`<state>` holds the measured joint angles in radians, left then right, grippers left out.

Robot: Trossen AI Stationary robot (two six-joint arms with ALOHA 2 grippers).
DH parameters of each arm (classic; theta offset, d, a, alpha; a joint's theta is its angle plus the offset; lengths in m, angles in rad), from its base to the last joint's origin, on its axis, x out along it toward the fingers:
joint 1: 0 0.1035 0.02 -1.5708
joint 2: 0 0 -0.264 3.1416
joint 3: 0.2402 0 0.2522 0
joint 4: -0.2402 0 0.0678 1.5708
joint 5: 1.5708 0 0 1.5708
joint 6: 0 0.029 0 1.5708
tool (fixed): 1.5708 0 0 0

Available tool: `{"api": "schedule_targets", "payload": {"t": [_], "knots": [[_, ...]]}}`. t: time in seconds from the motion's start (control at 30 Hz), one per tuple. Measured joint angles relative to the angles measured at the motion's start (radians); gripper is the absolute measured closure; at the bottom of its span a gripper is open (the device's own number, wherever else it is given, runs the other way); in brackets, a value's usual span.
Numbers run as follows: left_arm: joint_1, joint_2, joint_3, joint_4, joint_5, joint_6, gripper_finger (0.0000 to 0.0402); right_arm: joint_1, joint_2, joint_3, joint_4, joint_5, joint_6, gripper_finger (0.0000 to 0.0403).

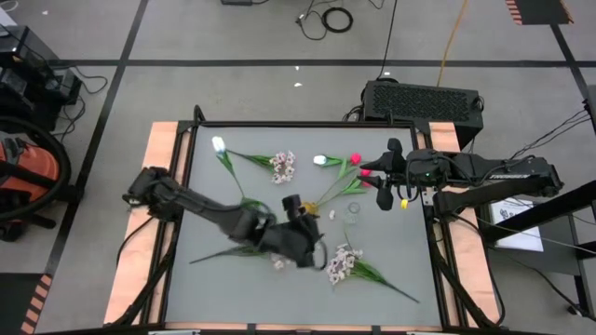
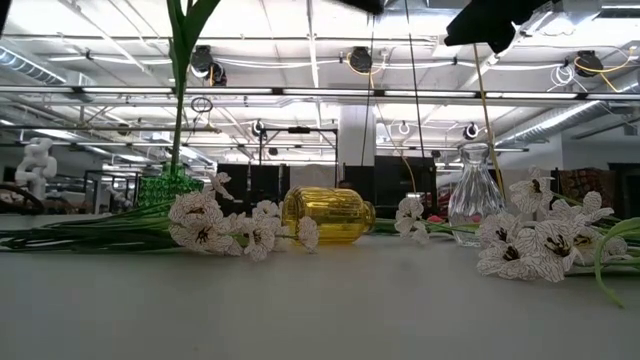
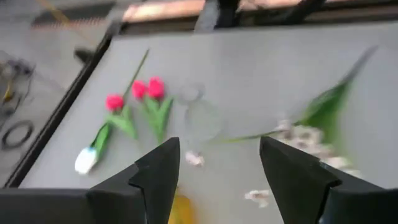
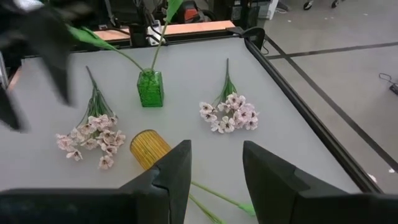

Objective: Sort flowers into vase by color
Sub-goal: Adjust the yellow flower vase

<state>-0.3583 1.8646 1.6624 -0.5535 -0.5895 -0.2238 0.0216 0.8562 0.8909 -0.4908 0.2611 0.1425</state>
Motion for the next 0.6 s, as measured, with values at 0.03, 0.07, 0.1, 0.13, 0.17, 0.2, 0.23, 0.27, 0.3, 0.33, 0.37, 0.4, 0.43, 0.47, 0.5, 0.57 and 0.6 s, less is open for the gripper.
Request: {"api": "schedule_targets", "payload": {"t": [0.03, 0.07, 0.1, 0.13, 0.17, 0.2, 0.23, 0.27, 0.3, 0.33, 0.37, 0.4, 0.43, 0.47, 0.5, 0.57, 0.6], "knots": [[0.019, 0.017, 0.018, -0.024, 0.008, -0.004, 0.0174, 0.0, 0.0, 0.0, 0.0, 0.0, 0.0, 0.0266], [0.037, 0.032, 0.036, -0.044, 0.013, -0.005, 0.0174, 0.0, 0.0, 0.0, 0.0, 0.0, -0.002, 0.0266], [0.051, 0.043, 0.053, -0.067, 0.013, -0.007, 0.0174, 0.0, 0.0, 0.0, 0.0, 0.003, -0.006, 0.0266], [0.064, 0.054, 0.071, -0.091, 0.014, -0.009, 0.0174, 0.0, 0.0, 0.0, 0.0, 0.003, -0.009, 0.0266], [0.074, 0.061, 0.086, -0.104, 0.02, -0.015, 0.0174, 0.0, -0.001, 0.0, 0.001, 0.003, -0.012, 0.0266], [0.082, 0.068, 0.1, -0.114, 0.027, -0.027, 0.0174, 0.0, -0.001, 0.0, 0.001, 0.003, -0.012, 0.0266], [0.088, 0.072, 0.11, -0.121, 0.034, -0.033, 0.0174, 0.0, -0.001, 0.0, 0.0, 0.003, -0.012, 0.0266], [0.091, 0.074, 0.115, -0.135, 0.039, -0.033, 0.0174, 0.0, -0.001, 0.0, 0.001, 0.003, -0.012, 0.0266], [0.092, 0.076, 0.115, -0.148, 0.039, -0.034, 0.0174, 0.0, -0.001, 0.0, 0.0, 0.003, -0.012, 0.0266], [0.092, 0.079, 0.115, -0.156, 0.039, -0.044, 0.0174, 0.0, -0.001, 0.0, 0.0, 0.003, -0.012, 0.0266], [0.09, 0.081, 0.115, -0.167, 0.04, -0.059, 0.0174, 0.0, -0.001, 0.0, 0.0, 0.003, -0.012, 0.0266], [0.086, 0.082, 0.115, -0.193, 0.042, -0.07, 0.0174, 0.0, -0.001, 0.0, 0.0, 0.003, -0.012, 0.0266], [0.081, 0.082, 0.115, -0.226, 0.043, -0.075, 0.0174, 0.0, -0.001, 0.0, 0.0, 0.003, -0.012, 0.0266], [0.075, 0.082, 0.115, -0.254, 0.037, -0.073, 0.0174, 0.0, -0.001, 0.0, 0.0, 0.003, -0.014, 0.0266], [0.066, 0.076, 0.116, -0.29, 0.01, -0.071, 0.0174, 0.0, 0.003, 0.0, -0.001, 0.003, -0.02, 0.0266], [0.039, 0.045, 0.125, -0.413, -0.082, -0.104, 0.0174, 0.0, 0.023, 0.0, 0.001, 0.003, -0.029, 0.0266], [0.022, 0.02, 0.135, -0.448, -0.119, -0.118, 0.0174, 0.0, 0.041, 0.0, 0.001, 0.003, -0.033, 0.0266]]}}
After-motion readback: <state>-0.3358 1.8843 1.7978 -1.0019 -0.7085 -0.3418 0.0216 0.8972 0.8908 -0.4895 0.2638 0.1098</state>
